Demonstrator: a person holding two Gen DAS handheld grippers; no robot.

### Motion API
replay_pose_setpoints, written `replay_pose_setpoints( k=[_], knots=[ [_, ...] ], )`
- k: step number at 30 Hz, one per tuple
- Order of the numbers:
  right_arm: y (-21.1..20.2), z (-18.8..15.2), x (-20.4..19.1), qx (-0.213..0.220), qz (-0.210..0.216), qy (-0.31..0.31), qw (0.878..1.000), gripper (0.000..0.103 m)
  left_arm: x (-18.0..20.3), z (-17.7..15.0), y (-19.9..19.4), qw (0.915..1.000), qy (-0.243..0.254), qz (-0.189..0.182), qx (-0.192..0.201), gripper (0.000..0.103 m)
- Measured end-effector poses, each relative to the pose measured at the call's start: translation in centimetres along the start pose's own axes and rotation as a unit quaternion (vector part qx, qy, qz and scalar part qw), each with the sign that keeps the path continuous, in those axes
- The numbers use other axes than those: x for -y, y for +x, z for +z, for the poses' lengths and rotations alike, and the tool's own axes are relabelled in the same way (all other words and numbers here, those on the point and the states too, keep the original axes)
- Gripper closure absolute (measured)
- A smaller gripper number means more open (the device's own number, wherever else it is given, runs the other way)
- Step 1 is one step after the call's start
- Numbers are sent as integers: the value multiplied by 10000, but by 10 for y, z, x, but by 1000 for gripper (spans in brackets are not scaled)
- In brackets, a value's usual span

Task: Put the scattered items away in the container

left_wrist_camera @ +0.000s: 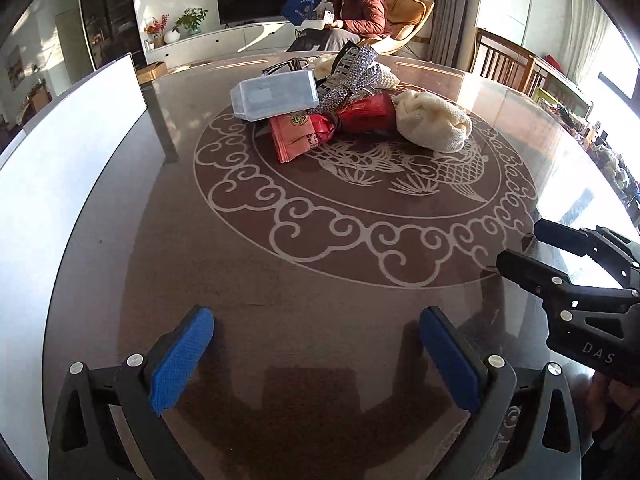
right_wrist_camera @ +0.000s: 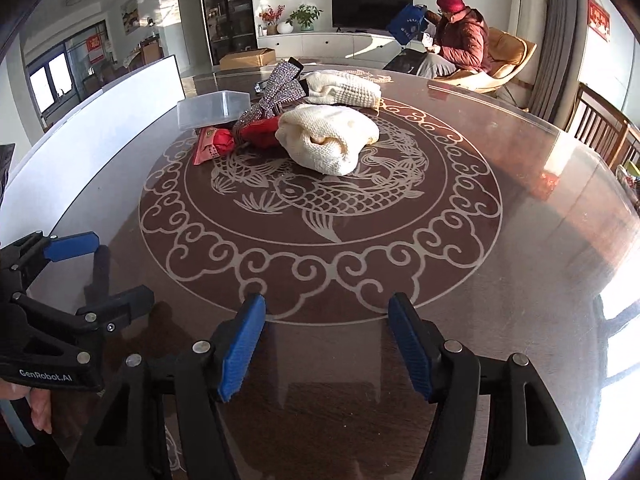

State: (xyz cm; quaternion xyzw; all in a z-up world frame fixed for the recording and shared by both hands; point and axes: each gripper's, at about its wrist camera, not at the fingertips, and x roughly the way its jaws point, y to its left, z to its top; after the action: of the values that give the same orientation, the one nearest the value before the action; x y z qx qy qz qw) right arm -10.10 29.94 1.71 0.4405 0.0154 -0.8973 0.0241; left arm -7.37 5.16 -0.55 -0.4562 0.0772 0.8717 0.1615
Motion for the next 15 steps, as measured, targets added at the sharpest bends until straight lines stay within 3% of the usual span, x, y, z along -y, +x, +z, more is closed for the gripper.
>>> replay_pose_setpoints(
  k=[15],
  knots=[
    [6, 2, 2, -39, -16, 52, 10000, 28, 4, 2, 4, 10000, 38, 87, -11, 0]
  ],
)
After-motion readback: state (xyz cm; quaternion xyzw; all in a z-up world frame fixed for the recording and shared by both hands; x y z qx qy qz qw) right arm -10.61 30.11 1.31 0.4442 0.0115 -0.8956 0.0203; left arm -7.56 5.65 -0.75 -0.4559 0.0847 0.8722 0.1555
